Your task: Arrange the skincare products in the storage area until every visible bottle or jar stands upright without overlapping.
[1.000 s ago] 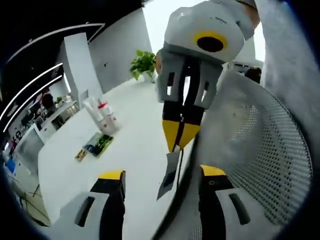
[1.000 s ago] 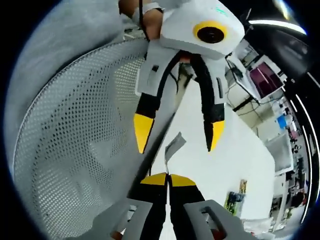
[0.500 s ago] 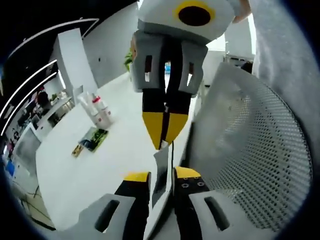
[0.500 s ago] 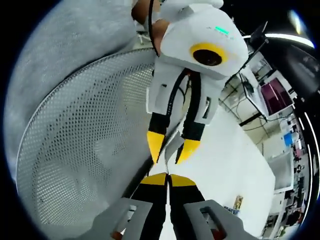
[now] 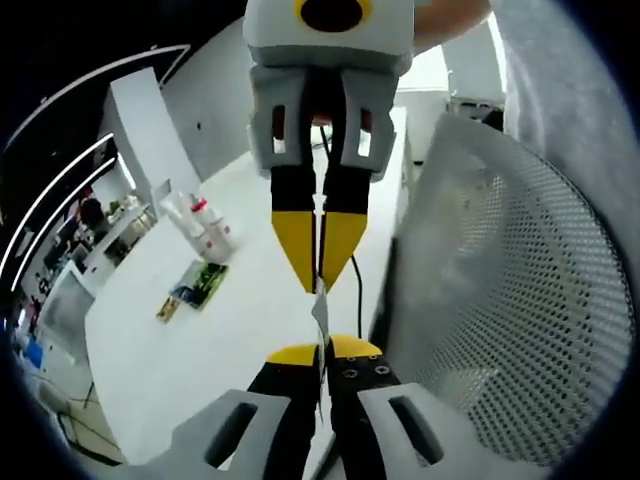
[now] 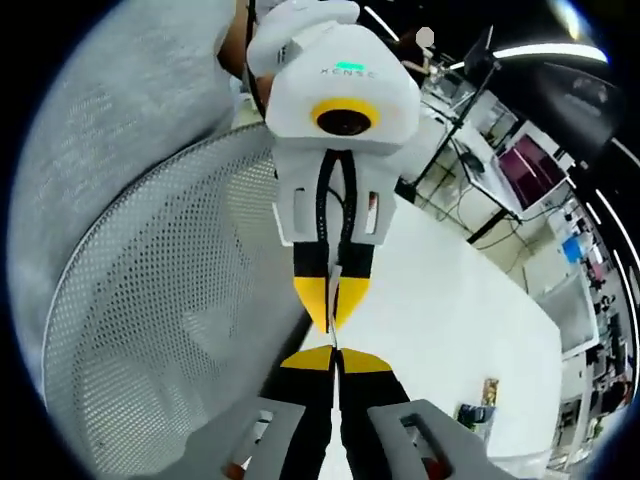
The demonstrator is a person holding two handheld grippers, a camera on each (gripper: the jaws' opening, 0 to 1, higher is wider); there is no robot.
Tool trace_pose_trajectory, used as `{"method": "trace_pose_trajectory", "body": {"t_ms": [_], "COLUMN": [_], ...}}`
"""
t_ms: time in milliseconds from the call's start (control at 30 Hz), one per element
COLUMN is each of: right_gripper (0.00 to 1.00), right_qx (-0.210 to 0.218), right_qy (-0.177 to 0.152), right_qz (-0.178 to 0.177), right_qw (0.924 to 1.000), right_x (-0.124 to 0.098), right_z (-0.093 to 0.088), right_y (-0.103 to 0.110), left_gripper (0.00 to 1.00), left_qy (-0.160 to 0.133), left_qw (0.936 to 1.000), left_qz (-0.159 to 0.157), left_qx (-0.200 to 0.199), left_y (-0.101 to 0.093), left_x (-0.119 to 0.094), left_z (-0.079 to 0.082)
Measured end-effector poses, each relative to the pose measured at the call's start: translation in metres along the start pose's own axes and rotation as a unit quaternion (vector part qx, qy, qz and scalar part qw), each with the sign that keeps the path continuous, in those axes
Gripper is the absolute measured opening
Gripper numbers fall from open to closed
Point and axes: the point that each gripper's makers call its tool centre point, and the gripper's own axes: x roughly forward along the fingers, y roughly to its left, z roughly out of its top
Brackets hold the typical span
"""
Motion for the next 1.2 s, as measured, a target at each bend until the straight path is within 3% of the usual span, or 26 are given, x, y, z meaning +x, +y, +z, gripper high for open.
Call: {"method": "trace_pose_trajectory", "body": {"t_ms": [600,800,967,1200], "right_gripper": [0.00,0.00,0.00,0.00], "right_qx": [0.057,0.055,0.037,0.027], "right_qy": [-0.011,-0.006,-0.008,-0.004], "right_qz": [-0.026,-0.029,-0.036,-0.037], "right_qw": [0.9980,0.9980,0.9986,0.9989], "right_x": [-0.004,-0.003,-0.007,-0.003], "right_z": [0.003,0.004,0.009,0.008], "right_y": [-0.013,-0.014,-0.018,-0.017], "left_gripper": [0.01,0.01,0.00,0.00], "left_qy": [-0.015,-0.015,-0.021,-0.014], "left_qw": [0.9993,0.9992,0.9977,0.9976], "left_qz": [0.034,0.037,0.062,0.062], "left_qx": [-0.001,0.002,0.017,0.029], "left_y": [0.014,0.015,0.023,0.023], "left_x": [-0.006,-0.007,-0.012,-0.011], "left_z": [0.005,0.004,0.006,0.005]}}
